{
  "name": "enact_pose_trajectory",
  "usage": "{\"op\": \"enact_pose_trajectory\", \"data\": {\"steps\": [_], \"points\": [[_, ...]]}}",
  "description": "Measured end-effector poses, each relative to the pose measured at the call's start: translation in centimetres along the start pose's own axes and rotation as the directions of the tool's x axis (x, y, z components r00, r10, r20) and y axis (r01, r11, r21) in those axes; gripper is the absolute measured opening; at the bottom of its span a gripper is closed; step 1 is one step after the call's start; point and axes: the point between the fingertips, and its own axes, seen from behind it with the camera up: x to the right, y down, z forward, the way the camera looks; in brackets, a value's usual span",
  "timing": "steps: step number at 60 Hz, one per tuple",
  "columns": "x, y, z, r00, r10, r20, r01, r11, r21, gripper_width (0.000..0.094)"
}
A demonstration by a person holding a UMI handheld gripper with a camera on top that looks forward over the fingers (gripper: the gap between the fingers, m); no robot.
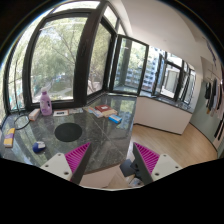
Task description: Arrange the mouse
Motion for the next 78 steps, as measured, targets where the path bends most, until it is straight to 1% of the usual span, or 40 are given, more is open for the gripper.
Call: {"op": "enact_pose_trajectory", "data": {"steps": [11,17,22,30,35,39,45,53,57,64,68,74,78], "points": [[-0.2,2.2,0.2,1.0,0.005,0.003,-0.005,0.999,-0.037,0.0853],[-1.5,5.2,0.1,1.0,0.007,0.027,-0.005,0.997,-0.073,0.0854],[-4.4,8.3,0.0,0.998,0.003,0.07,0.004,0.994,-0.109,0.0853],[-11.7,13.1,-0.1,0.98,0.0,0.2,0.033,0.986,-0.164,0.0855],[-17.6,15.1,0.2,0.956,-0.008,0.294,0.063,0.982,-0.178,0.0854],[-22.5,15.9,0.6,0.929,-0.021,0.37,0.088,0.982,-0.166,0.0861],[-29.9,16.0,1.9,0.886,-0.033,0.462,0.106,0.985,-0.134,0.086],[-38.5,15.9,4.4,0.834,-0.047,0.55,0.121,0.988,-0.099,0.0863],[-41.8,15.8,6.1,0.824,-0.051,0.564,0.127,0.987,-0.096,0.086],[-45.6,16.0,9.3,0.826,-0.054,0.562,0.14,0.984,-0.112,0.0854],[-47.7,16.1,10.8,0.835,-0.045,0.549,0.143,0.98,-0.136,0.0849],[-48.7,15.9,13.1,0.858,-0.017,0.514,0.123,0.977,-0.174,0.0859],[-49.3,15.1,14.4,0.869,-0.008,0.496,0.109,0.979,-0.175,0.0853]]}}
